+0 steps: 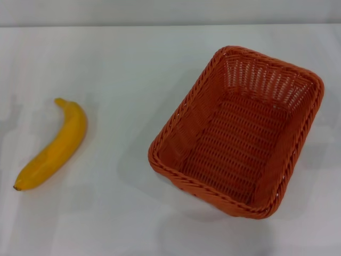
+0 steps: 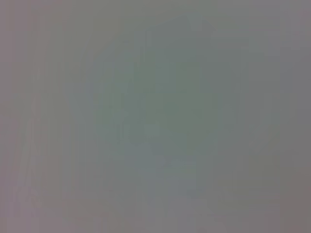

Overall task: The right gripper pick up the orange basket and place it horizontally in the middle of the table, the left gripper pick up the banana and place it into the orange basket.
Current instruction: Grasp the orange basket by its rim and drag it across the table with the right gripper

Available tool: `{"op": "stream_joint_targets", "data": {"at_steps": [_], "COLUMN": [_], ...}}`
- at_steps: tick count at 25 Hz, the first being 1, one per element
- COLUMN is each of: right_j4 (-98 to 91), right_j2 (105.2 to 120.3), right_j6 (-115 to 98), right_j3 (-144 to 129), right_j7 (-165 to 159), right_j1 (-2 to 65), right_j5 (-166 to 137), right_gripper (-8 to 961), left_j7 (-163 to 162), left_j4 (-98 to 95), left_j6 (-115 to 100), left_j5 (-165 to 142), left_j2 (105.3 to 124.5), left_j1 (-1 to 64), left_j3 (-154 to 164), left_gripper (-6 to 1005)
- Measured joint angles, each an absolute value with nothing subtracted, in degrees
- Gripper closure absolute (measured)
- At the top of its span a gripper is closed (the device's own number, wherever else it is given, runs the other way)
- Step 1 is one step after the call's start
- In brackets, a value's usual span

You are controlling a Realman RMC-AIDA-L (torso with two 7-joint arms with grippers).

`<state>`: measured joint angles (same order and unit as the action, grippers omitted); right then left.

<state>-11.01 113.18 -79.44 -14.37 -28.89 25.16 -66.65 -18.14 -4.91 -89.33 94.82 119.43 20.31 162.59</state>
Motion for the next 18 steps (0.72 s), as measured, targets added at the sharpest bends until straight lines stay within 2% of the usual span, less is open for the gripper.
{"op": "stream_joint_targets", "data": {"at_steps": [3,18], "right_j4": [-11.1,-11.2], "right_j2": [113.67,113.83], "right_j6": [-79.4,-79.7], "right_j3": [-14.4,-14.3], "right_j7": [-28.8,-28.7], "right_j1": [25.1,25.2], "right_j5": [-66.7,-66.6], "right_gripper": [101,120], "left_j7": [-18.1,-18.0], "left_j4": [-4.7,-4.4], "left_j6": [-89.3,-89.5], "left_j5": [94.8,94.8], "left_j2": [119.38,119.36], "left_j1": [20.3,20.8], "left_j3": [162.6,162.6], "left_gripper": [107,109]}}
